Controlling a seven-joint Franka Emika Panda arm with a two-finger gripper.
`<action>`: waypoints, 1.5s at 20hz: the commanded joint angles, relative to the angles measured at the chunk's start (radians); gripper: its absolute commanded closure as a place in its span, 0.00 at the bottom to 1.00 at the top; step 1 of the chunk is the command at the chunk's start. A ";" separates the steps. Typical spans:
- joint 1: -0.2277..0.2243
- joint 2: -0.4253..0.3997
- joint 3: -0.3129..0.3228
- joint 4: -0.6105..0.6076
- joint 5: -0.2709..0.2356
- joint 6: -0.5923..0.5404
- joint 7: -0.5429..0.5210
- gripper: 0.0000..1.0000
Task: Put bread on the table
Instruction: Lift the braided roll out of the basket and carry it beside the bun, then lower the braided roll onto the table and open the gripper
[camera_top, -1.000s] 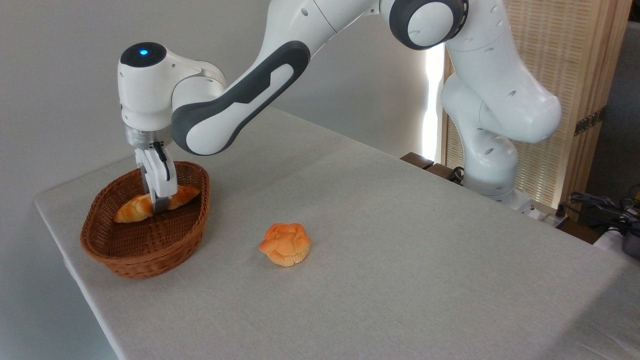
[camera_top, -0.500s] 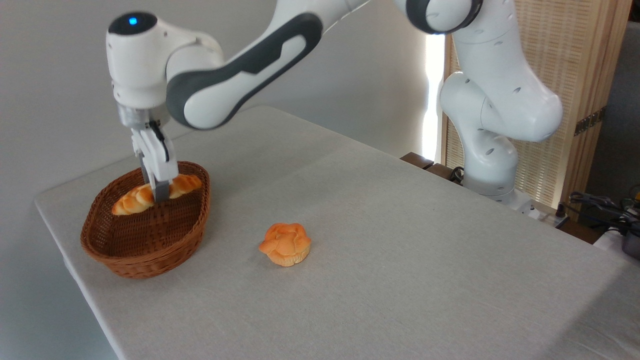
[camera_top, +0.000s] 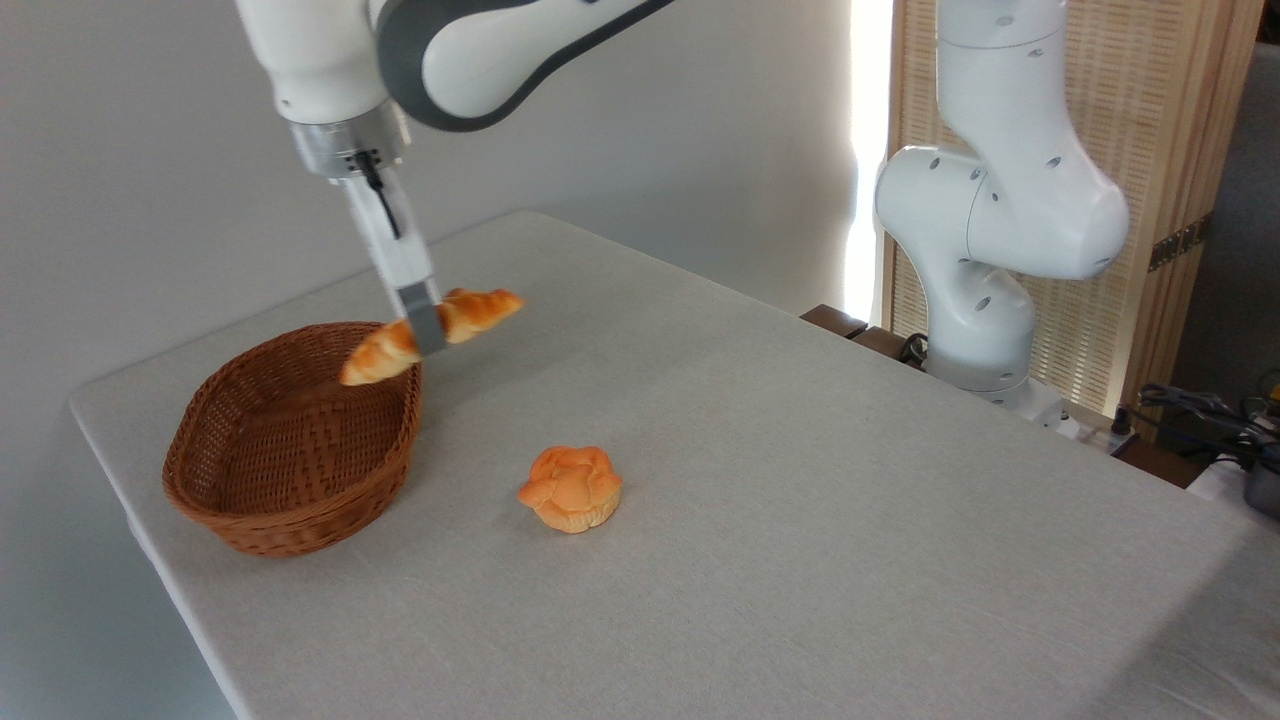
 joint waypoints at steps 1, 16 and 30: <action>0.002 -0.168 0.013 -0.225 -0.013 -0.010 0.112 0.55; -0.003 -0.155 0.003 -0.346 -0.016 0.051 0.110 0.00; -0.001 -0.166 0.014 -0.281 -0.009 0.033 0.098 0.00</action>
